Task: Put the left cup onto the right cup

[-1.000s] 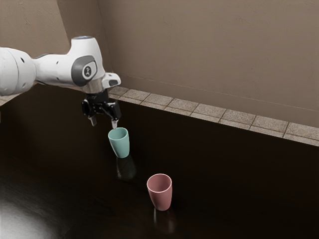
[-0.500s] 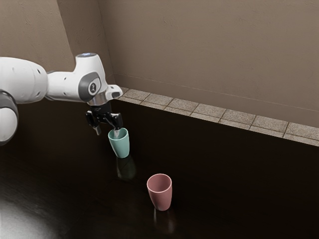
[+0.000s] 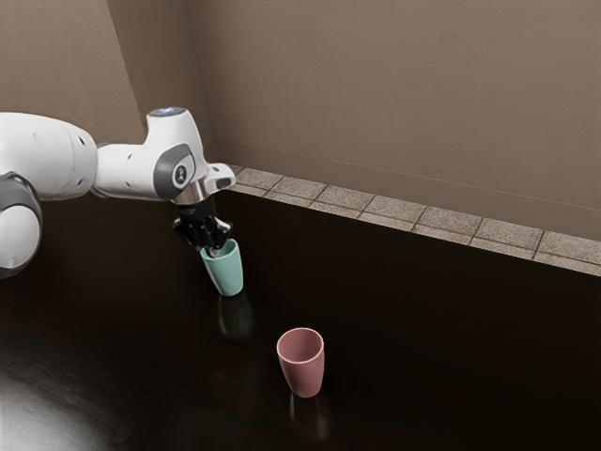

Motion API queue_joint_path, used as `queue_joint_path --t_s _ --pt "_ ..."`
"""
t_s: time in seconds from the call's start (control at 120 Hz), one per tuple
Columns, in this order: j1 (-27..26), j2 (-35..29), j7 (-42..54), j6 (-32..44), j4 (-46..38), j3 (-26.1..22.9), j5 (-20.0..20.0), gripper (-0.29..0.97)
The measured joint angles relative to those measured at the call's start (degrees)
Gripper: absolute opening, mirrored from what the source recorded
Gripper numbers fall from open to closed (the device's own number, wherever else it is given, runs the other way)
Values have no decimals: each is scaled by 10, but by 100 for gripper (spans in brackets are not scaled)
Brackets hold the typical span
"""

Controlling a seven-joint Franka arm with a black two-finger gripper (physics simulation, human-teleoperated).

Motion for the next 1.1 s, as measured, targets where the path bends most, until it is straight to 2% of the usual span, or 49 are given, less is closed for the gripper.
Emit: queue_joint_path --t_s 0.408,0.608,0.775,0.85,0.95,1.1 --pt "0 -4 -18 5 0 -8 3 -10" --pt "-7 -37 -28 -4 9 -21 14 -10" --pt "-85 -110 -41 -31 -1 -30 18 -10" --pt "-114 -139 -51 -41 -32 -42 17 -10" --pt "-132 -181 -67 -50 -83 -57 15 -11" --pt "-149 -196 -91 -53 -115 -72 5 -11"
